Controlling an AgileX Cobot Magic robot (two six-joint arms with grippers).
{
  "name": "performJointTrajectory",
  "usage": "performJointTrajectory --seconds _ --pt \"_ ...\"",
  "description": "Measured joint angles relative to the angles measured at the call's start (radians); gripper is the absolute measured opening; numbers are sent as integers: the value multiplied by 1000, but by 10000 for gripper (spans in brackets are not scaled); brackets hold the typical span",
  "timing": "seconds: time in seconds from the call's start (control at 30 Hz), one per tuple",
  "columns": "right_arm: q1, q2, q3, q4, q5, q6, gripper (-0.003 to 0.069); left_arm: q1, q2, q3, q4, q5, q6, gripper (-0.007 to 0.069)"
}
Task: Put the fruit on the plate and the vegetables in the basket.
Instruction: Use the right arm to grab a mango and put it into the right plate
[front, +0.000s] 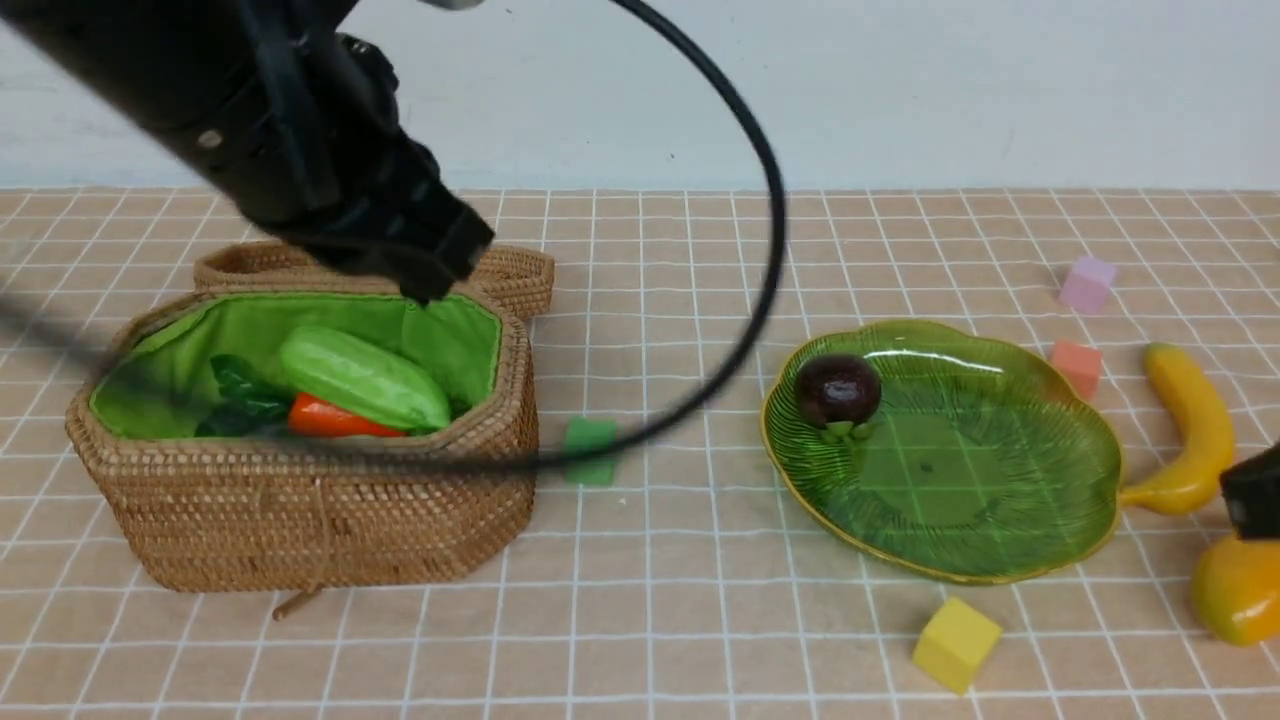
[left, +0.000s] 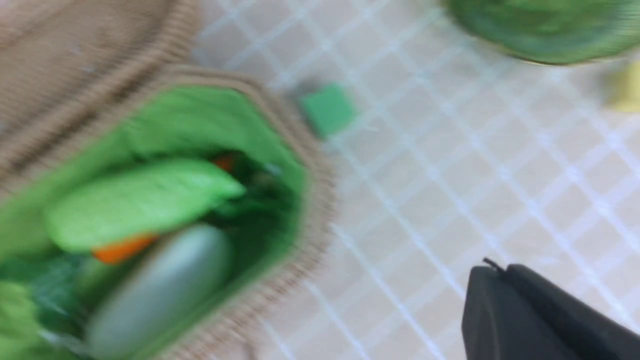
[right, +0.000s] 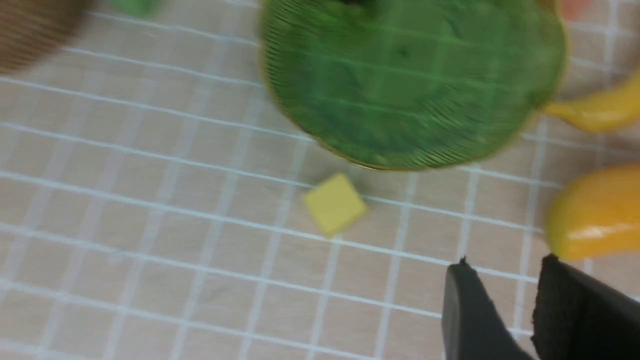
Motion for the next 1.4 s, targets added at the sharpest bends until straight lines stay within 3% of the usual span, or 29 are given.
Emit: performJointTrajectory --seconds 0.07,0.13,0.33,0.53,0.7,0.83,1.03,1.13,1.2,1.4 --pt "-120 80 0 -10 -7 12 232 -83 -129 128 11 -31 -57 -13" --pt "-176 103 0 -5 -13 12 235 -111 -181 186 14 -53 -72 -13" --pt "-554 244 0 136 -51 20 248 -222 -514 543 7 -289 -160 -13" --pt "-721 385 0 269 -138 20 358 -230 -708 686 7 -412 -159 -13" --pt "-752 545 0 316 -286 19 575 -230 -835 704 7 -463 -145 -13" --pt "-752 653 -1 391 -379 -3 673 -230 -858 704 7 -475 -141 -13" --pt "-734 774 -34 467 -385 -85 666 -230 -856 705 7 -475 -139 -13" --pt "-713 808 -49 473 -380 -109 620 -232 -856 705 8 -474 -138 -13" --pt "-701 818 -61 469 -374 -149 540 -232 -856 705 8 -469 -138 -13" --pt "-696 800 -96 423 -260 -173 538 -232 -856 705 8 -458 -138 -13"
